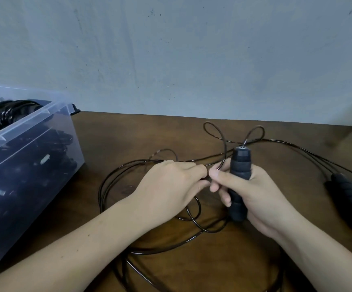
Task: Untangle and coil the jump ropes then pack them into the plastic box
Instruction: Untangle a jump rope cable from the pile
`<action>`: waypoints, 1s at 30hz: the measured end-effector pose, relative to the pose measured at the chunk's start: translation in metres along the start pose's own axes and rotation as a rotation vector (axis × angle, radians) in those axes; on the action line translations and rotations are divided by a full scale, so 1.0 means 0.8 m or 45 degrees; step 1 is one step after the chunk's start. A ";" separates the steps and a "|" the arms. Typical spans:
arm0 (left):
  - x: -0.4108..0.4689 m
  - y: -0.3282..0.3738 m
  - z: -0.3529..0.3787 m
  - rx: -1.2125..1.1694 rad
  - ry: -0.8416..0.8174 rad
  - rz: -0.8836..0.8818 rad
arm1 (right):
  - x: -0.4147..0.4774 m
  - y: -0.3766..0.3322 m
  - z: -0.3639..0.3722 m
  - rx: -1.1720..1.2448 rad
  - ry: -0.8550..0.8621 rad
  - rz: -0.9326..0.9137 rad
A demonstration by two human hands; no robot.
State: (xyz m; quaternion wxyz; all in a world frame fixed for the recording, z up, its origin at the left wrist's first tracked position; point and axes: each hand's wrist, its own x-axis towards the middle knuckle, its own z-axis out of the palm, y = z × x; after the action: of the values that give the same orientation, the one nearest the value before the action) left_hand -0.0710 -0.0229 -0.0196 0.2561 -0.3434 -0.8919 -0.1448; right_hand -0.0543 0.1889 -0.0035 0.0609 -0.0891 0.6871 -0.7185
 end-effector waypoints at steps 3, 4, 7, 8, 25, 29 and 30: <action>-0.001 0.001 0.001 -0.051 -0.032 -0.009 | -0.001 0.002 0.001 -0.083 0.007 -0.022; -0.001 0.000 0.001 -0.070 -0.045 -0.036 | 0.000 0.001 -0.001 -0.068 0.030 -0.032; -0.001 -0.007 0.000 -0.061 -0.046 -0.105 | 0.004 -0.008 -0.010 0.066 0.126 -0.063; -0.001 -0.010 -0.001 -0.054 -0.053 -0.125 | 0.006 -0.013 -0.015 0.132 0.165 -0.069; -0.001 0.005 -0.001 0.071 0.013 -0.061 | -0.001 0.005 0.002 -0.036 0.015 -0.016; 0.000 0.001 0.003 0.020 -0.037 -0.144 | 0.000 0.007 -0.001 -0.089 0.039 -0.056; 0.001 0.001 0.003 0.005 -0.039 -0.168 | 0.002 0.006 -0.004 -0.059 0.068 -0.058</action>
State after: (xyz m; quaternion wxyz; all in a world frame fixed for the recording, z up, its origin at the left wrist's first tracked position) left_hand -0.0717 -0.0209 -0.0215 0.2330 -0.2855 -0.9167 -0.1545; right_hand -0.0568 0.1917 -0.0080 0.0240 -0.0869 0.7027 -0.7057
